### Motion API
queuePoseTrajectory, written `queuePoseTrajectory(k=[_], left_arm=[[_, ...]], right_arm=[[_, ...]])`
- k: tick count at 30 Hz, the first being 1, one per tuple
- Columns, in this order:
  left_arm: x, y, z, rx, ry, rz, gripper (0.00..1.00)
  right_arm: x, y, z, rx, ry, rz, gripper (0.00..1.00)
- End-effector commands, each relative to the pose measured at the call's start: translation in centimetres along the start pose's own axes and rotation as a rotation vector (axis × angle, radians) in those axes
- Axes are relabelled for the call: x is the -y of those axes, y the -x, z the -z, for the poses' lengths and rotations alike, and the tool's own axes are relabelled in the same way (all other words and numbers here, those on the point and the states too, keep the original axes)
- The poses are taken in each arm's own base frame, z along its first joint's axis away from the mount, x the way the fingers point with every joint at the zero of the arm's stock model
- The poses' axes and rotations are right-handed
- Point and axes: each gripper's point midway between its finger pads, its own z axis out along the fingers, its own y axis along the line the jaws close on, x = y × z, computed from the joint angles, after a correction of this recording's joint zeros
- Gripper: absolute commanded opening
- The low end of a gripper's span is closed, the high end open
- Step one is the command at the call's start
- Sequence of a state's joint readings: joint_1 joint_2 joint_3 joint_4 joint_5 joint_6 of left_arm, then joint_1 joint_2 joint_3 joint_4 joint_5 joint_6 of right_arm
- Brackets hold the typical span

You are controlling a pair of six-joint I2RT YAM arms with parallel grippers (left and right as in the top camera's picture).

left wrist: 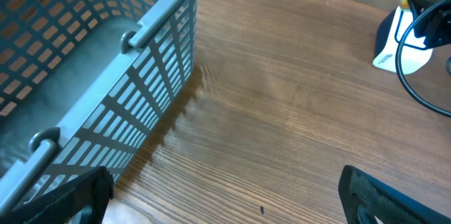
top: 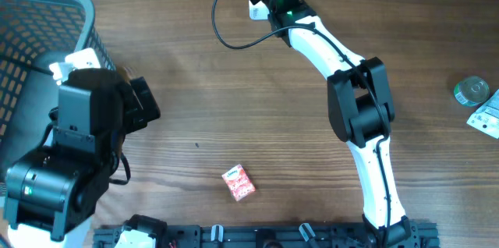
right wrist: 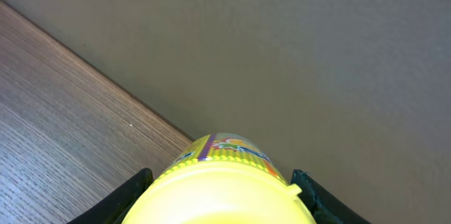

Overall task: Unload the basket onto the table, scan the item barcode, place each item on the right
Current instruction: 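Hold the Mentos bottle under the scanner with the right gripper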

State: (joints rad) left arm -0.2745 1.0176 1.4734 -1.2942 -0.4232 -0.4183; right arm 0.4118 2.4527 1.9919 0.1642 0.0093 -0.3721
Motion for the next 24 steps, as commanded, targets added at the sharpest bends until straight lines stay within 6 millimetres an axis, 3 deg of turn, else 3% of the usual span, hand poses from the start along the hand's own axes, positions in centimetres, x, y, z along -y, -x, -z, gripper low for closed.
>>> queuePoseTrajectory(k=[1,8,12,20,24], left_arm=[[-0.1,0.1,-0.7,-0.007,0.034,0.009,1.00],[0.0,0.0,-1.1,-0.018,0.040,0.003,1.00],[-0.2,0.2,-1.1,-0.010,0.054,0.002,1.00],[-0.3,0.2,-1.1,-0.009,0.056,0.002,1.00],[-0.3,0.2,-1.1,-0.007,0.060,0.002,1.00]], right_arm=[[1.1,0.4,0.1,0.004,-0.044,0.020,0.41],[2.7,-0.4,0.2,-0.044,-0.132,0.076,0.41],[2.0,-0.6,1.0,-0.116,-0.134,0.153,0.41],[1.8,0.5,1.6,-0.111,-0.127,0.157,0.41],[2.5,2.1,1.7,-0.056,-0.154,0.184,0.44]])
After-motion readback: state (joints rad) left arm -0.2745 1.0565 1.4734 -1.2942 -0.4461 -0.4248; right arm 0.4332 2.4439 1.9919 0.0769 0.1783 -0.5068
